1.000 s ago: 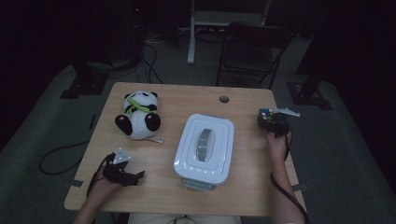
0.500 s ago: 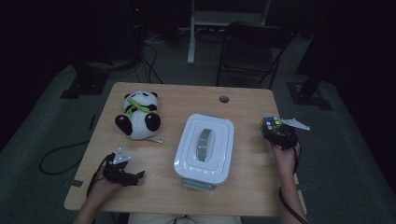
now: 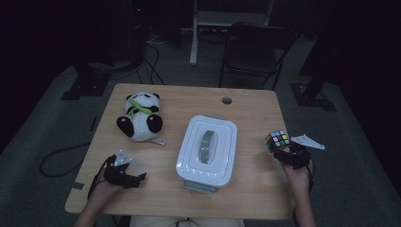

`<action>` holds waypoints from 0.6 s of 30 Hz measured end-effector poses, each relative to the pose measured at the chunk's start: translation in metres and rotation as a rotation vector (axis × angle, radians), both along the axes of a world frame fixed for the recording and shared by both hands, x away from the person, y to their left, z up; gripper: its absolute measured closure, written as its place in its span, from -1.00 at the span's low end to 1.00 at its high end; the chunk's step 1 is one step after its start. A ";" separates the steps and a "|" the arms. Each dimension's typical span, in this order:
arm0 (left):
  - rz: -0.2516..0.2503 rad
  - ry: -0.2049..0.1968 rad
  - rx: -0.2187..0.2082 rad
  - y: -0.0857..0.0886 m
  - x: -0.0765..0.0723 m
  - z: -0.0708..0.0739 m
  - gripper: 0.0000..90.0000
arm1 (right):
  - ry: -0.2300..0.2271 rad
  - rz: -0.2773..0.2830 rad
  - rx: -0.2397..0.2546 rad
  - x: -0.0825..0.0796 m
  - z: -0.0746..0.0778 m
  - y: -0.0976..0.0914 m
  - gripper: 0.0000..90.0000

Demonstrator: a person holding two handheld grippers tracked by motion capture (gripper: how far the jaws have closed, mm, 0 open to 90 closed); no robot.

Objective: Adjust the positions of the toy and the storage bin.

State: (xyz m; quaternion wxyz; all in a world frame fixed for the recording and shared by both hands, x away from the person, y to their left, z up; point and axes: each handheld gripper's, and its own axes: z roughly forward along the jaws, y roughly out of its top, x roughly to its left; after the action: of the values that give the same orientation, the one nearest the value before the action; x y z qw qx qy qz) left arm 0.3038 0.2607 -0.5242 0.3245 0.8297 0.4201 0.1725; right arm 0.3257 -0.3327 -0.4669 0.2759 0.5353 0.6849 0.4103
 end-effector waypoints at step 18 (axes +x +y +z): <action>0.002 0.000 0.000 0.000 0.000 0.000 -0.97 | 0.091 0.072 -0.046 -0.049 -0.036 -0.005 -0.25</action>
State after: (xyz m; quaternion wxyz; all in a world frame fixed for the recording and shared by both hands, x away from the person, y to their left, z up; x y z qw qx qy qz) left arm 0.3038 0.2608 -0.5242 0.3245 0.8292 0.4211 0.1729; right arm 0.2771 -0.3373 -0.5034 0.2415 0.5219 0.7249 0.3793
